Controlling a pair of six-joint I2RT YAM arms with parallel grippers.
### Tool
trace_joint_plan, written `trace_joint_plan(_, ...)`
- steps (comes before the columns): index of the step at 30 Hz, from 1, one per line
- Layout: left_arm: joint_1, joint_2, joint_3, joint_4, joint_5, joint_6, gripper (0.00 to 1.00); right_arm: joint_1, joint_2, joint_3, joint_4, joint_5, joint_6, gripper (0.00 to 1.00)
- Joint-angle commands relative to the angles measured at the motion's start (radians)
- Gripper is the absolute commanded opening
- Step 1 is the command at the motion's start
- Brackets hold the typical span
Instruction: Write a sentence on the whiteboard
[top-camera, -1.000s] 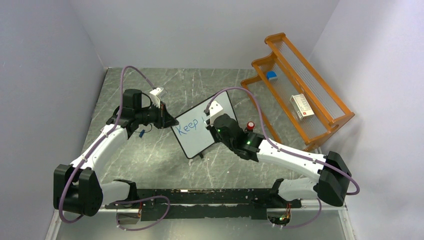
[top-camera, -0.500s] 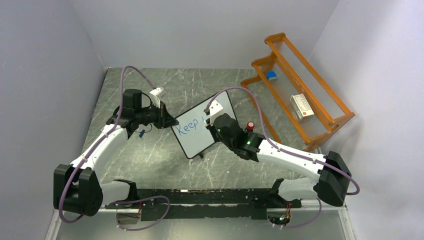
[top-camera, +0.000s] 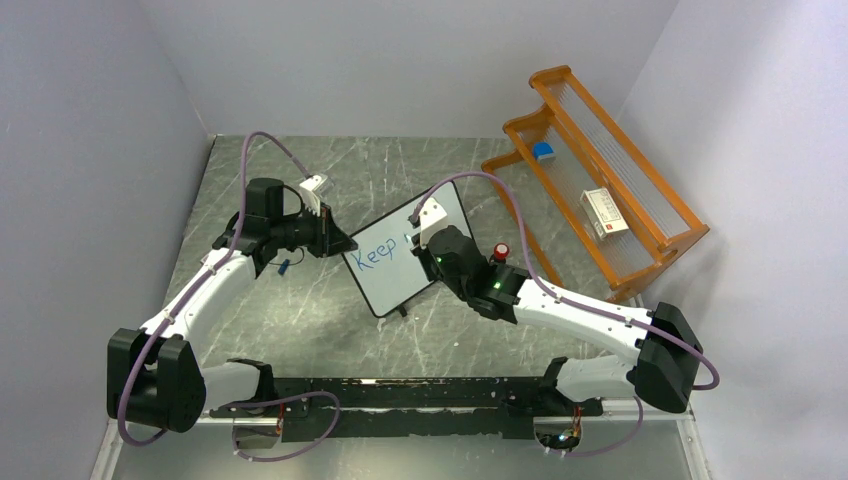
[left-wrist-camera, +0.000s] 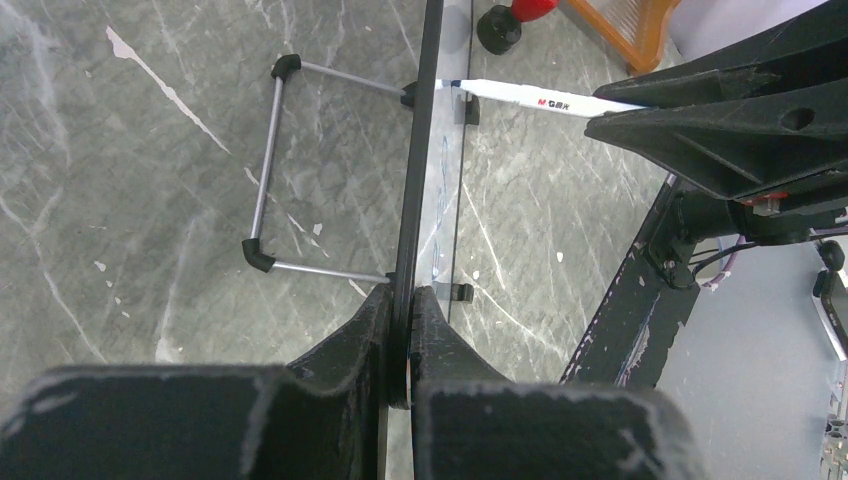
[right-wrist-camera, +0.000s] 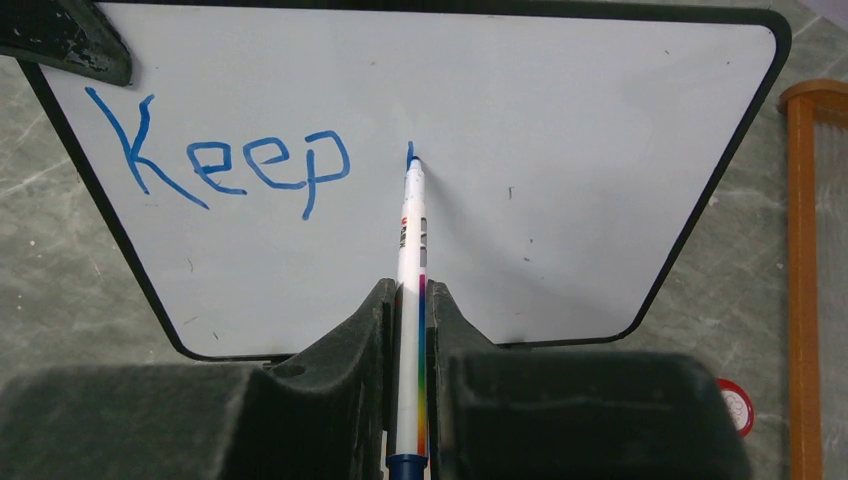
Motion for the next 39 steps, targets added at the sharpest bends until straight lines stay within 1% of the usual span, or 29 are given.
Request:
trace_joint_plan(1, -0.008, 0.035, -0.01, -0.074, -0.102, 0.056, 0.05, -0.008, -0.009, 0.013, 0.044, 0.02, -0.012, 0.0)
trace_joint_plan(12, -0.008, 0.032, -0.009, -0.074, -0.105, 0.056, 0.05, -0.028, -0.004, 0.009, 0.023, 0.043, 0.001, 0.0)
trace_joint_plan(21, -0.008, 0.033, -0.009, -0.075, -0.107, 0.057, 0.05, -0.031, -0.019, -0.008, -0.022, -0.008, 0.015, 0.0)
trace_joint_plan(30, -0.008, 0.031, -0.009, -0.075, -0.11, 0.058, 0.05, -0.031, -0.029, -0.017, -0.06, -0.012, 0.024, 0.0)
trace_joint_plan(35, -0.008, 0.031, -0.009, -0.075, -0.11, 0.057, 0.05, -0.03, -0.033, -0.018, -0.066, -0.004, 0.027, 0.0)
trace_joint_plan(39, -0.008, 0.032, -0.009, -0.075, -0.11, 0.058, 0.05, -0.031, -0.046, -0.019, -0.037, -0.009, 0.028, 0.0)
